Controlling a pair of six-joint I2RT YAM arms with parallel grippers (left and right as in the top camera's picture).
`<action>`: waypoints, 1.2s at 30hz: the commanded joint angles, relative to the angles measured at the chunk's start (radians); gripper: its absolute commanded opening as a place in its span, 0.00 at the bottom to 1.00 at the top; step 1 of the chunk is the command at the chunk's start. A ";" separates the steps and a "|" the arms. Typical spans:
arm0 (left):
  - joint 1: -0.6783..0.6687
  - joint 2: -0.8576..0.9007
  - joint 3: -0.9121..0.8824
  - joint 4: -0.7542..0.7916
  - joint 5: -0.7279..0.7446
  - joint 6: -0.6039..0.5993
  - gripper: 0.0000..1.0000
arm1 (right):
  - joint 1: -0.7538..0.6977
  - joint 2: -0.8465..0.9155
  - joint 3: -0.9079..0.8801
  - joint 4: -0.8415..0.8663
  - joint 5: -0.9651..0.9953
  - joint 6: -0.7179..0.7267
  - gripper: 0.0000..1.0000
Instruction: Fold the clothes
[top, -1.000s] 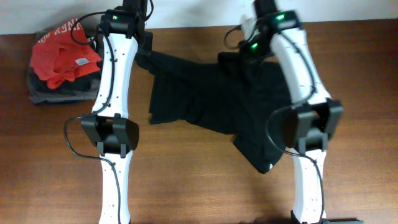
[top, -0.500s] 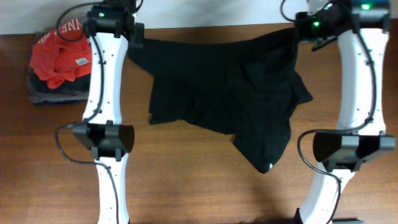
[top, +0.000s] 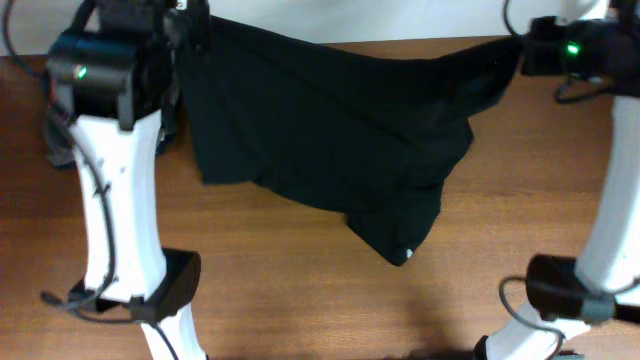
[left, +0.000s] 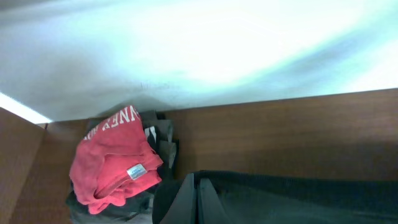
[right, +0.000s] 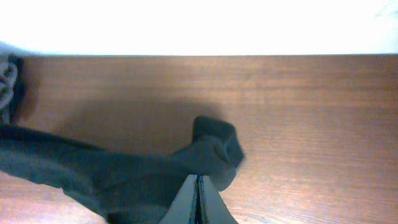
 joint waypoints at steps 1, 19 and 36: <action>-0.018 -0.092 0.015 -0.006 -0.011 -0.010 0.01 | -0.058 -0.115 0.018 -0.018 -0.002 0.008 0.04; -0.124 -0.317 0.015 -0.065 -0.011 -0.010 0.01 | -0.205 -0.487 0.018 -0.118 -0.089 0.005 0.04; -0.121 -0.232 0.013 -0.003 -0.020 -0.010 0.01 | -0.187 -0.288 -0.193 -0.191 -0.511 -0.193 0.21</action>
